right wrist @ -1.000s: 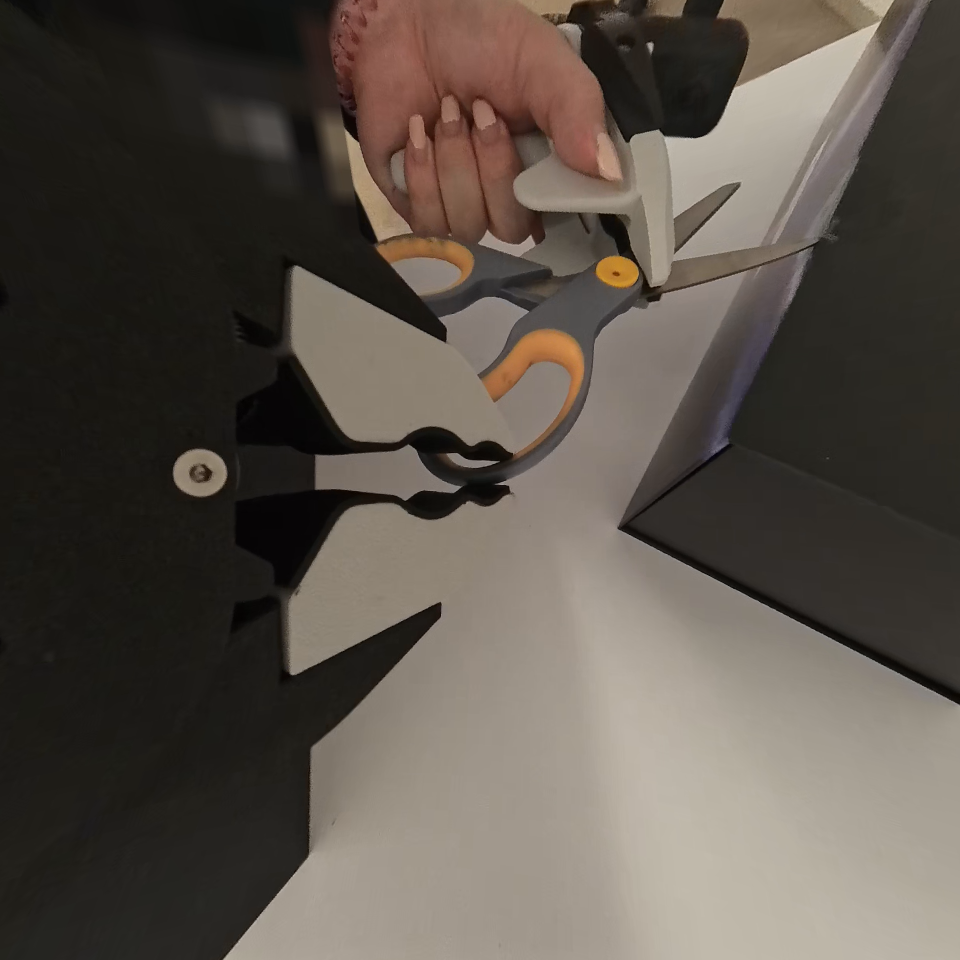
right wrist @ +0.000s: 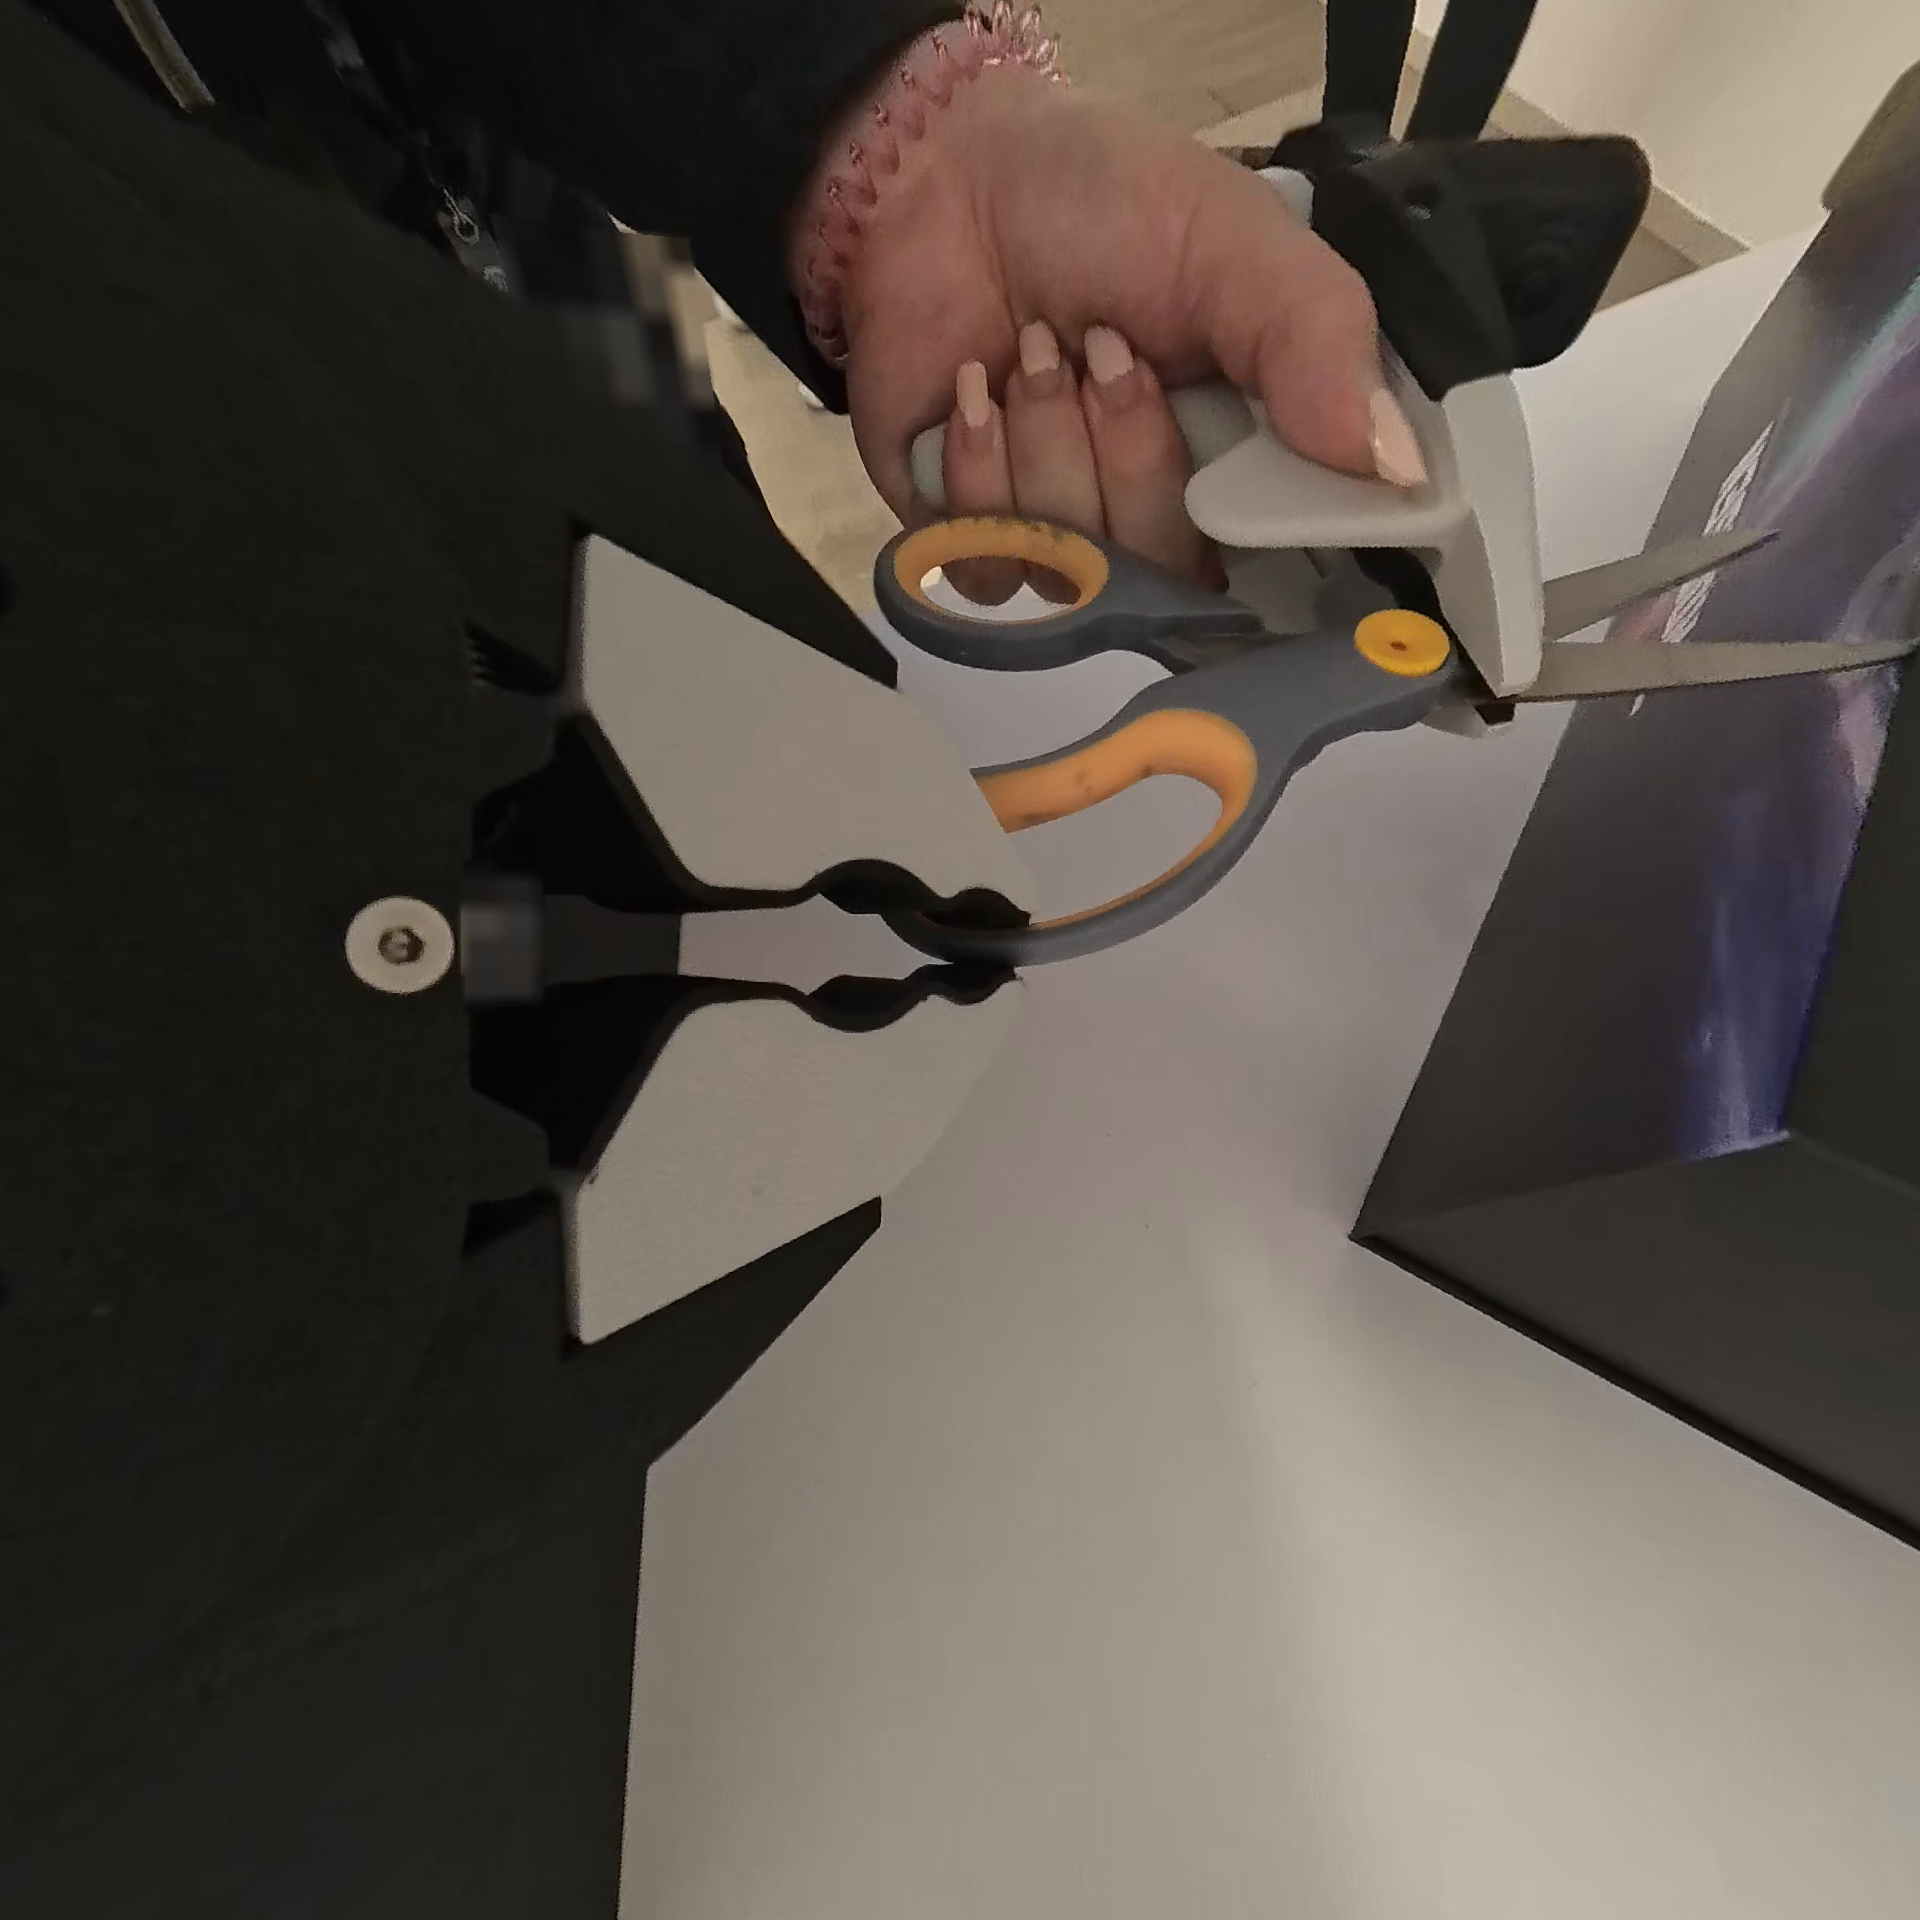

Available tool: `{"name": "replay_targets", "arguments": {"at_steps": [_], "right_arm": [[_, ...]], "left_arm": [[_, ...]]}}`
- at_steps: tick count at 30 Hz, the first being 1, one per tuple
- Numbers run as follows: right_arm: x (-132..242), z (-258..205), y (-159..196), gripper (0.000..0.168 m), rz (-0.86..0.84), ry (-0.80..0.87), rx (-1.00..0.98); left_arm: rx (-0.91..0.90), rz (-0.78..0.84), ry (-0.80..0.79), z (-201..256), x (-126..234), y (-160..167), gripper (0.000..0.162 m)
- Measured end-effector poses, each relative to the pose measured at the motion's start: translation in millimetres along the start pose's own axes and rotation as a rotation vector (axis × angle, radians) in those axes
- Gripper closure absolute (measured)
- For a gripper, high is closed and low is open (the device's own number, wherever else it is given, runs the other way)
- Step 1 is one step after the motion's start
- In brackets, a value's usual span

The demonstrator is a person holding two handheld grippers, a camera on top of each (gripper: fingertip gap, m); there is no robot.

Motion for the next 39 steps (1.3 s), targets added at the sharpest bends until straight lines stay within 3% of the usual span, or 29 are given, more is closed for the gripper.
{"name": "replay_targets", "arguments": {"at_steps": [7,27,39], "right_arm": [[-2,-2,3,0.162,0.005,0.003,-0.01],[6,56,-70,0.156,0.099,0.152,0.028],[-3,54,-72,0.155,0.076,0.122,0.027]], "left_arm": [[-0.02,0.009,-0.016,-2,-2,0,0.16],[0.004,0.056,-0.005,0,-37,8,0.16],[-0.027,0.049,-0.014,2,-28,1,0.161]]}}
Point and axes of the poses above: each gripper's, where its closed fingertips meet, x back along the fingers, y out of its underside, z = x × y across the jaws, the point moved 2 cm from there along x, back along the fingers, and after that the axes turned 2 degrees about y, right-handed, at the moved point
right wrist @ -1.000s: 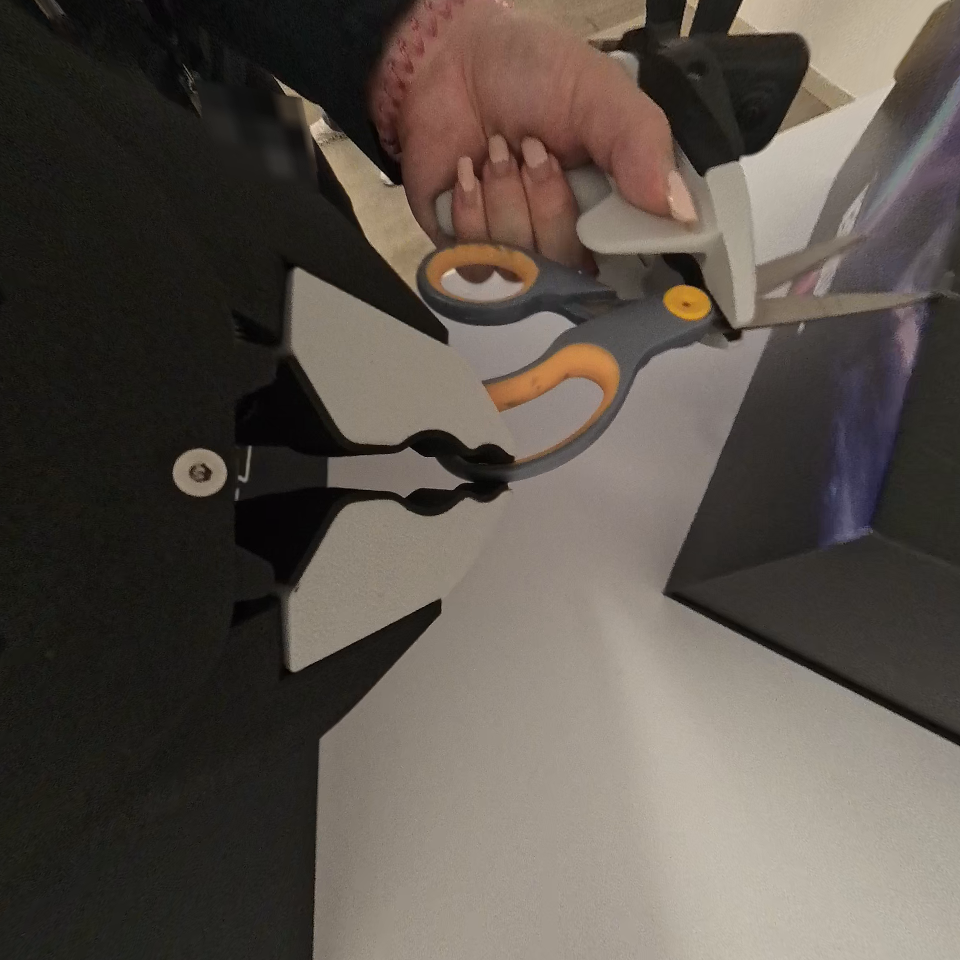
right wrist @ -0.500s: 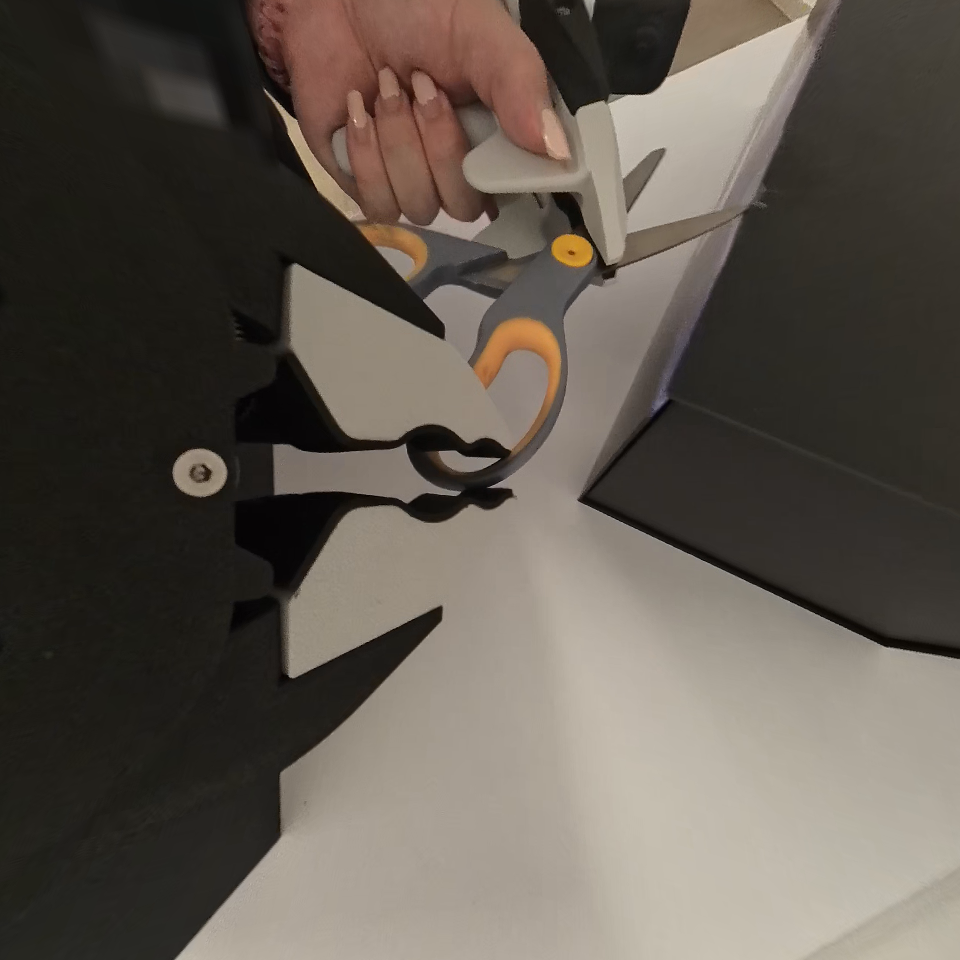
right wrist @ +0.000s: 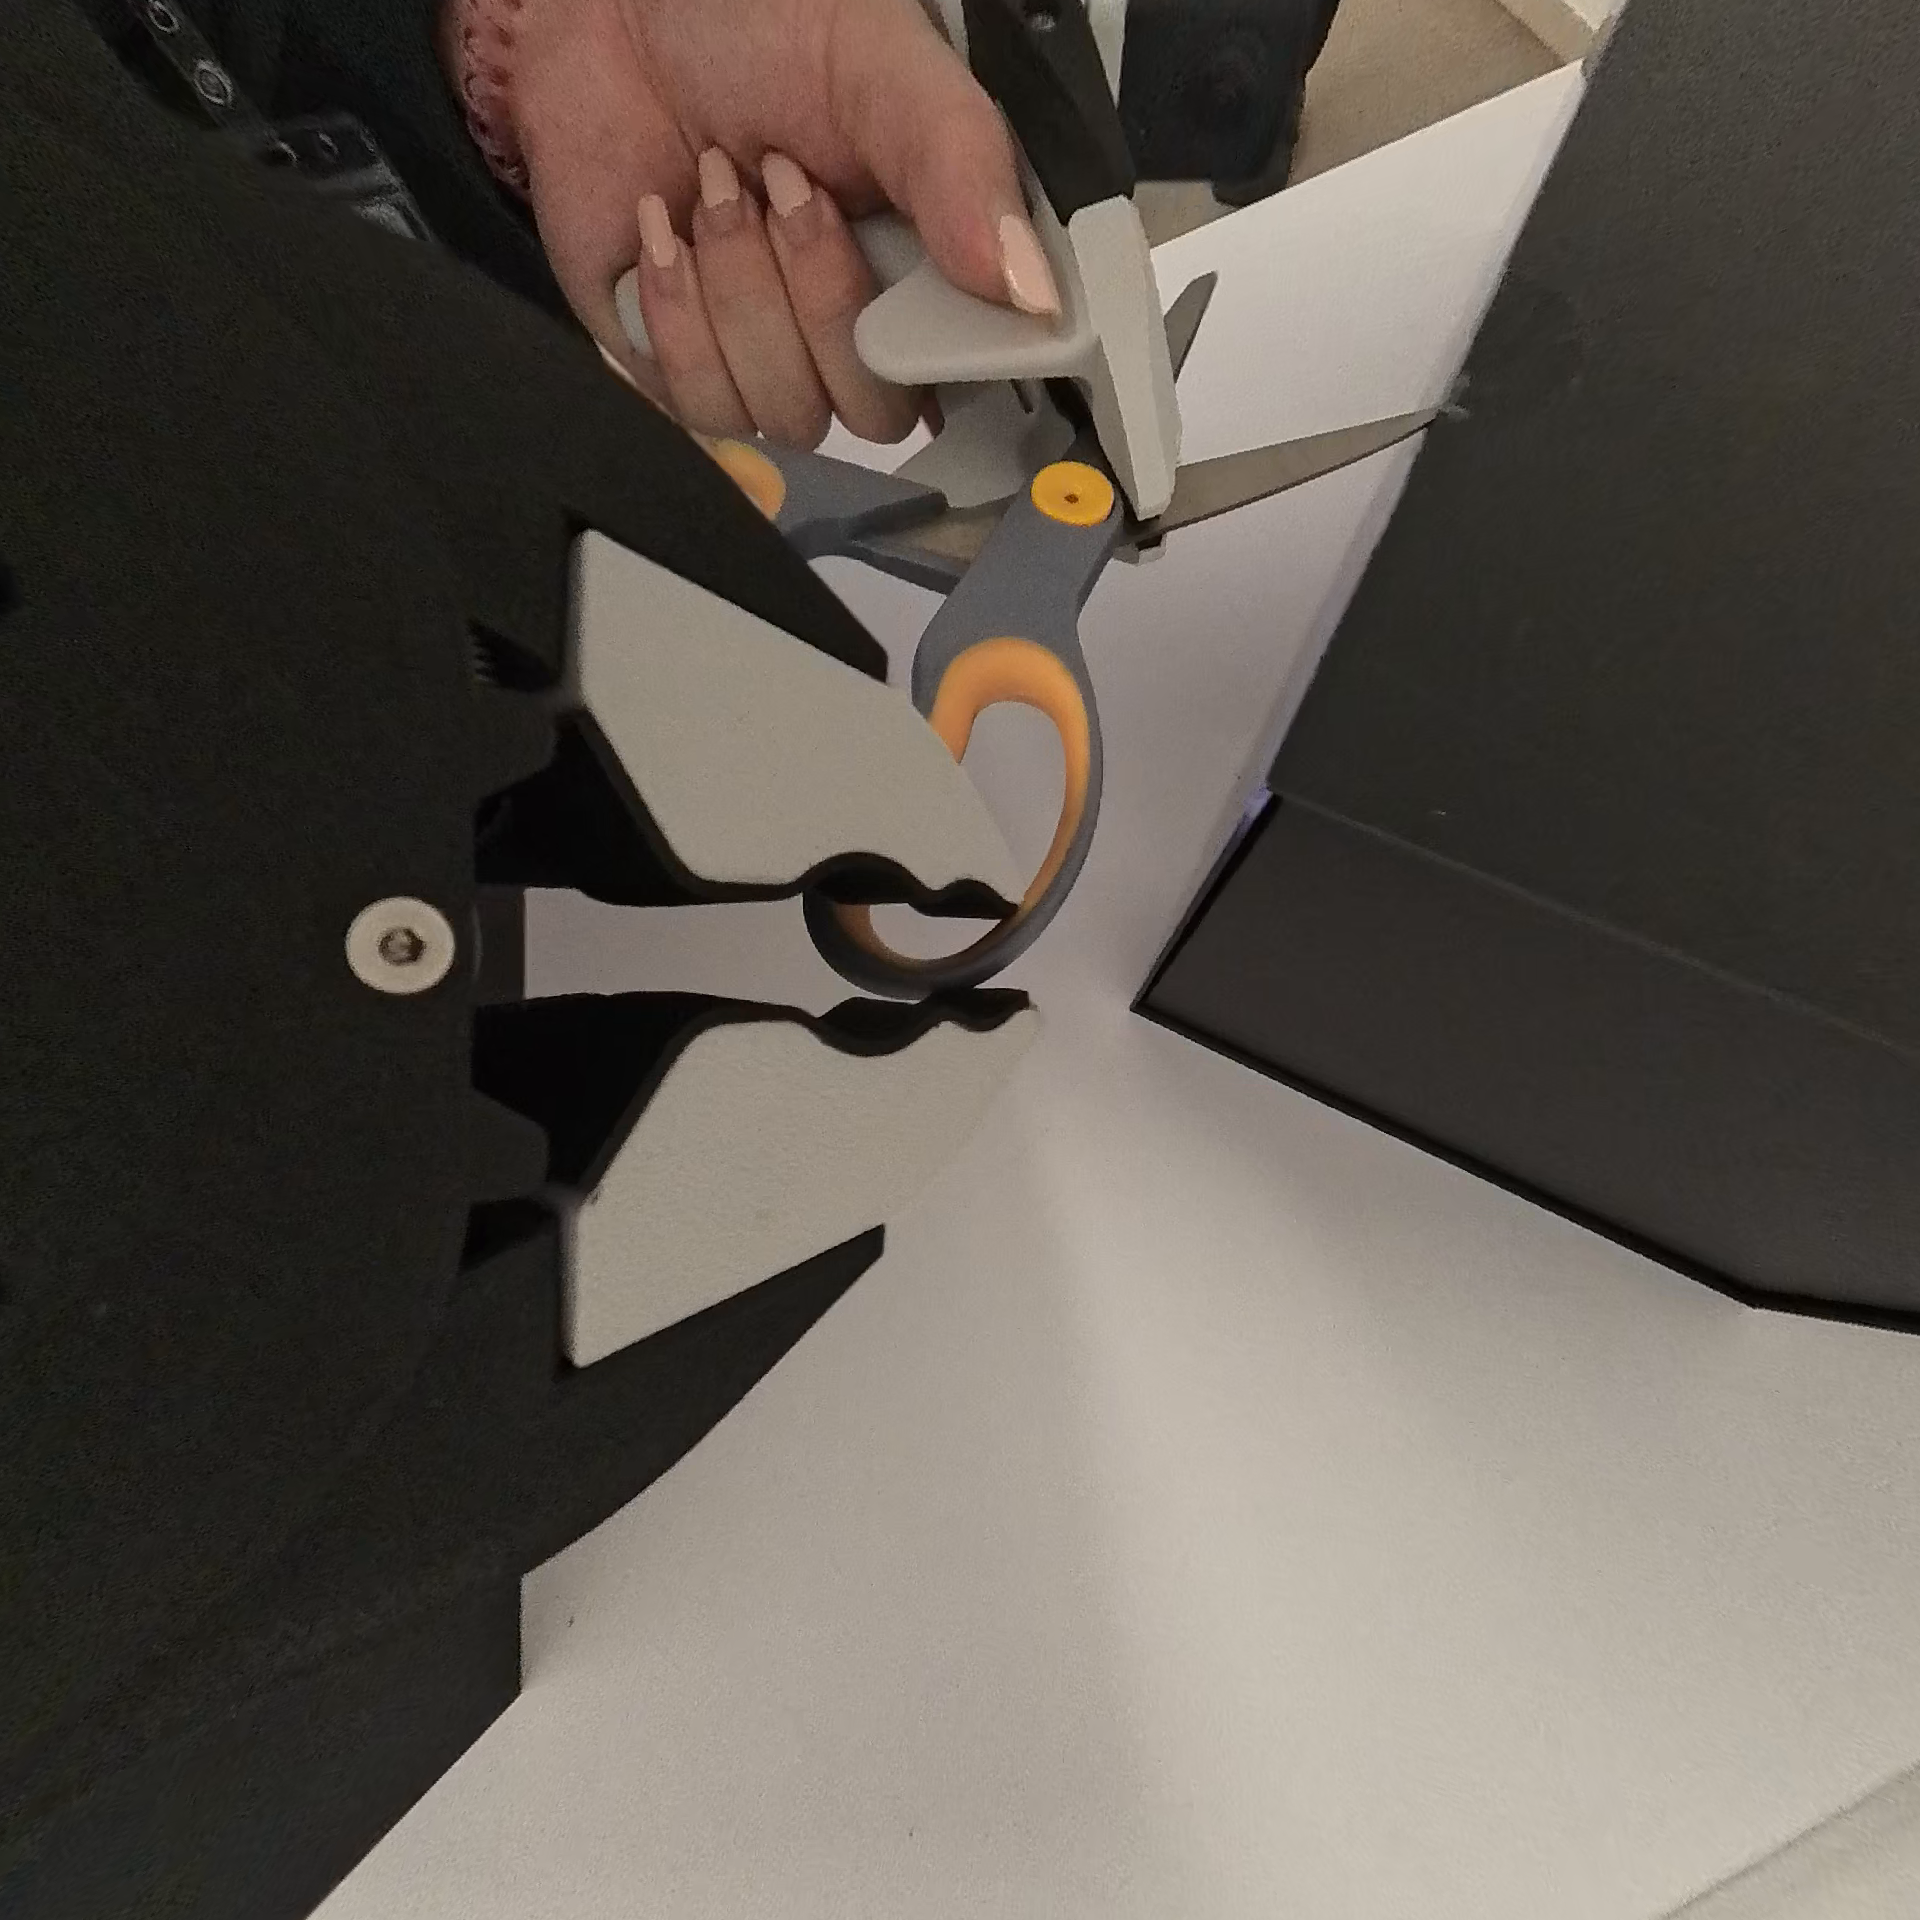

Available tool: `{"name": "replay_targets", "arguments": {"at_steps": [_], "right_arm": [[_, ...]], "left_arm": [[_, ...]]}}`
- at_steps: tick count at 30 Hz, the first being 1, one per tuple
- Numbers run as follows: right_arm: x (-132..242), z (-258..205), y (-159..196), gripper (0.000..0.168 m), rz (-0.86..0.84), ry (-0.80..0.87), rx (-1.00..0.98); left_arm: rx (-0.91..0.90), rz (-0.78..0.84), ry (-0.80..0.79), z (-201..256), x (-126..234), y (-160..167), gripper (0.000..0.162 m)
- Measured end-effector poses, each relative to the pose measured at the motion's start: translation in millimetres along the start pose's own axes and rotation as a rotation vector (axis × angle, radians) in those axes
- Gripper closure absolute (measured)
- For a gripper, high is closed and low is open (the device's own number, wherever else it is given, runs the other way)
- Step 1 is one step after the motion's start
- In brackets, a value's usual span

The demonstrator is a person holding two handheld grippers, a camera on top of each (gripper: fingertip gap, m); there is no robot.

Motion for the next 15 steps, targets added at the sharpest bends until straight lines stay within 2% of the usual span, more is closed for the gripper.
{"name": "replay_targets", "arguments": {"at_steps": [5,15], "right_arm": [[8,0,8,0.157,0.0,0.006,0.02],[14,-27,57,0.161,-0.034,-0.025,-0.018]], "left_arm": [[0.005,-0.006,0.001,-4,-3,3,0.16],[-0.001,-0.025,-0.008,-6,5,1,0.16]]}}
Point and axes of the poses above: each gripper's, where its closed fingertips meet, x back along the fingers, y out of its underside, z = x × y across the jaws, the point moved 2 cm from there along x, back along the fingers, and after that the axes turned 2 degrees about y, right-handed, at the moved point
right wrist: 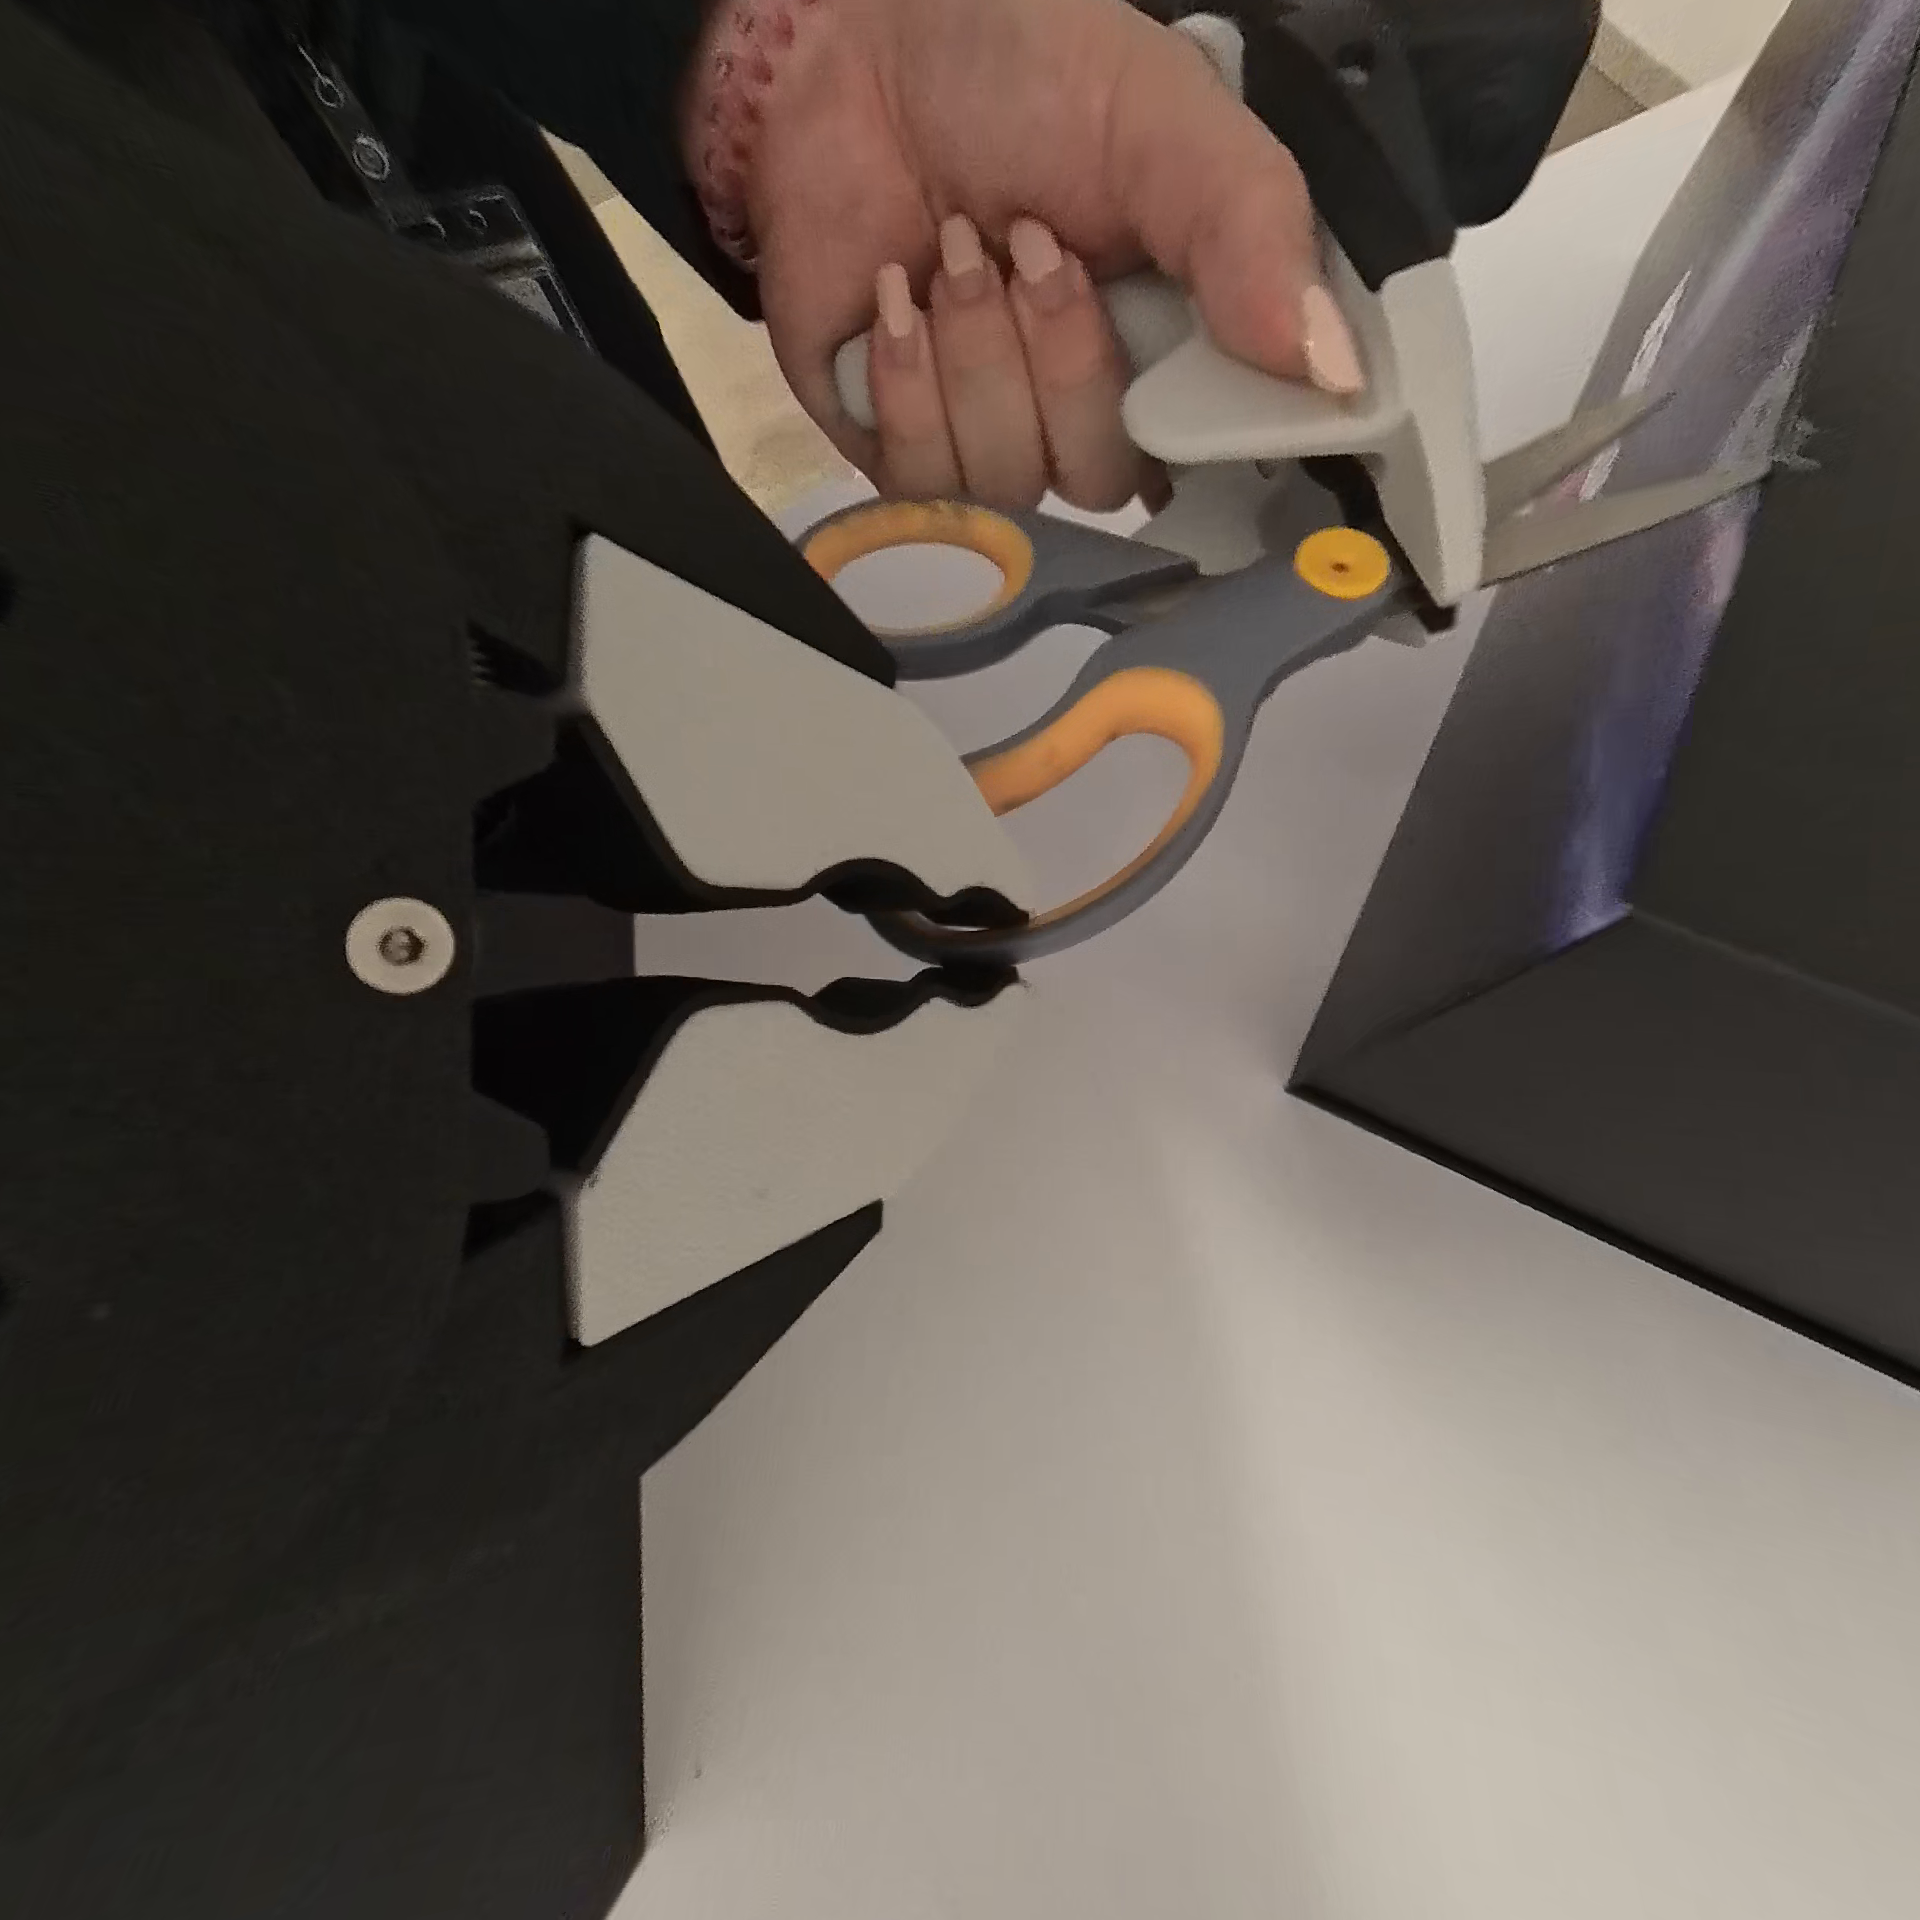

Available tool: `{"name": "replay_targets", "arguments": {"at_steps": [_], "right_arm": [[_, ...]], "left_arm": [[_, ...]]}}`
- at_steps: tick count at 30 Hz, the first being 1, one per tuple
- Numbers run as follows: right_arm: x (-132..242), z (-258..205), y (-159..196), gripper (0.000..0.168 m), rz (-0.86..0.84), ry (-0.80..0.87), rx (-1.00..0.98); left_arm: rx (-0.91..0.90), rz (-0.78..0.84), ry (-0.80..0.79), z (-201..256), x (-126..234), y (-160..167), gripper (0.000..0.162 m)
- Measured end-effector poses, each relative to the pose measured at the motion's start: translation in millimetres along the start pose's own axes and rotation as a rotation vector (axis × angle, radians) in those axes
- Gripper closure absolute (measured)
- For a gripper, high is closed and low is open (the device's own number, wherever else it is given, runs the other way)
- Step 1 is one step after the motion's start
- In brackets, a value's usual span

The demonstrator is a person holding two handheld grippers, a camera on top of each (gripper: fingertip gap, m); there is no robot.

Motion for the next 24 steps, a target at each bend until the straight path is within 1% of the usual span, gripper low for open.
{"name": "replay_targets", "arguments": {"at_steps": [4,10,13,15,20,24], "right_arm": [[2,-8,8,0.162,0.022,-0.011,-0.024],[2,-19,18,0.162,0.013,-0.026,-0.03],[1,-11,13,0.162,0.029,-0.007,-0.05],[5,-7,7,0.162,0.047,-0.023,-0.071],[15,-3,-6,0.162,0.053,0.017,-0.019],[24,-12,-9,0.162,0.064,-0.026,-0.017]], "left_arm": [[0.001,0.004,0.002,1,-1,-1,0.16],[-0.01,-0.008,-0.005,0,-1,-1,0.16],[-0.001,-0.004,-0.001,-1,-5,-2,0.16],[0.017,-0.003,0.014,0,-10,-2,0.16],[0.059,0.012,0.067,6,-13,-3,0.16],[0.105,-0.003,0.116,11,-10,-4,0.16]]}}
Point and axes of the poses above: each gripper's, where its closed fingertips meet, x back along the fingers, y out of its underside, z = x × y across the jaws, the point moved 2 cm from there along x, back along the fingers, and after that the axes turned 2 degrees about y, right-handed, at the moved point
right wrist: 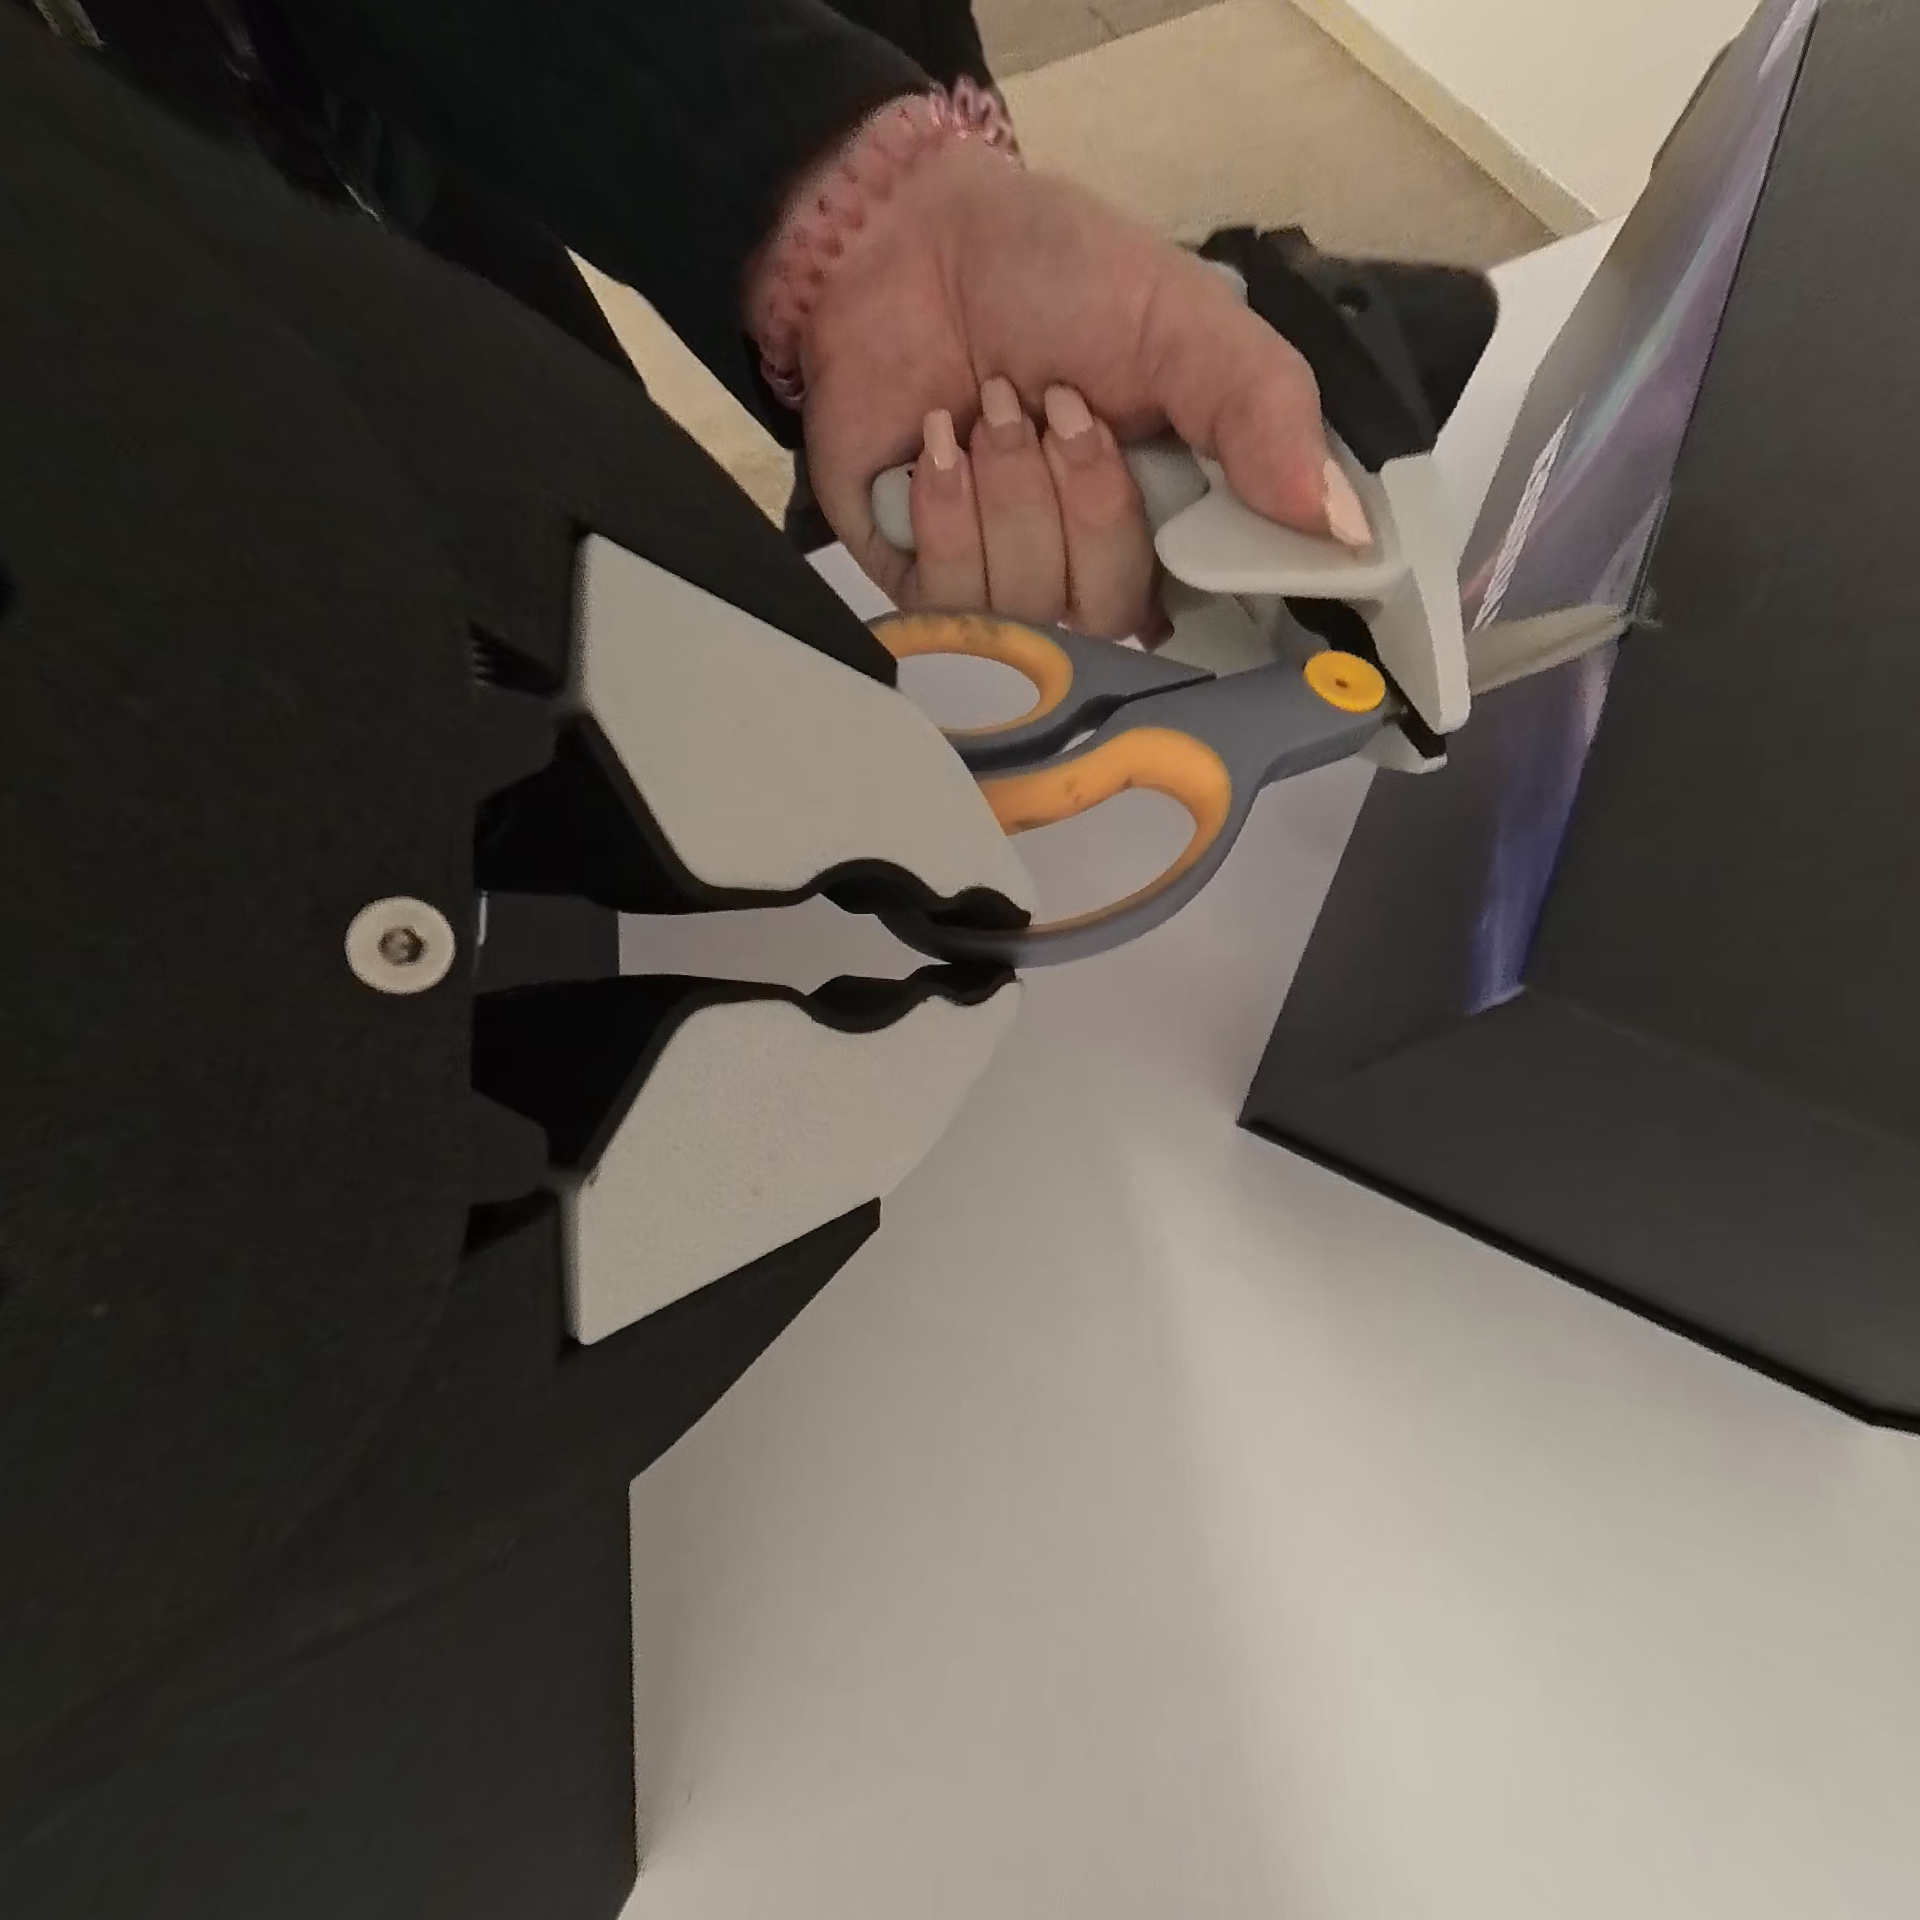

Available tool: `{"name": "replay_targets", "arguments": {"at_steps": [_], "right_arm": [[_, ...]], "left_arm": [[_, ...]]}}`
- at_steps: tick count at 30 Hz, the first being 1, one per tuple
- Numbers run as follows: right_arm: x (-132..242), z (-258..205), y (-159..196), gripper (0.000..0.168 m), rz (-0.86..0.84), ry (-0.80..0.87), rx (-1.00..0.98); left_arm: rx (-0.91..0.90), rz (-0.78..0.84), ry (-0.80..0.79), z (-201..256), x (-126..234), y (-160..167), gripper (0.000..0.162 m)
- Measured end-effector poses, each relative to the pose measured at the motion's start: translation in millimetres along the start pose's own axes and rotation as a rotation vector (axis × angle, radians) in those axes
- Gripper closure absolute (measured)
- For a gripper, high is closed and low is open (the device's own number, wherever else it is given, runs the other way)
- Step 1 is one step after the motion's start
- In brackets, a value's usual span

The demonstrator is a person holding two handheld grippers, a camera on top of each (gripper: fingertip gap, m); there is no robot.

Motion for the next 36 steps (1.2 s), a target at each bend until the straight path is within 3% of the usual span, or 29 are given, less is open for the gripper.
{"name": "replay_targets", "arguments": {"at_steps": [20,30,36], "right_arm": [[10,-31,5,0.161,-0.013,-0.024,0.016],[4,8,-24,0.162,0.042,0.027,0.027],[6,-4,-10,0.162,-0.014,0.003,0.016]], "left_arm": [[0.067,0.002,0.072,9,10,-4,0.16],[0.074,-0.015,0.044,7,-2,-3,0.16],[0.079,-0.019,0.051,6,0,-4,0.16]]}}
Point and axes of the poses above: each gripper's, where its closed fingertips meet, x back along the fingers, y out of its underside, z = x × y across the jaws, the point moved 2 cm from there along x, back along the fingers, and after that the axes turned 2 degrees about y, right-handed, at the moved point
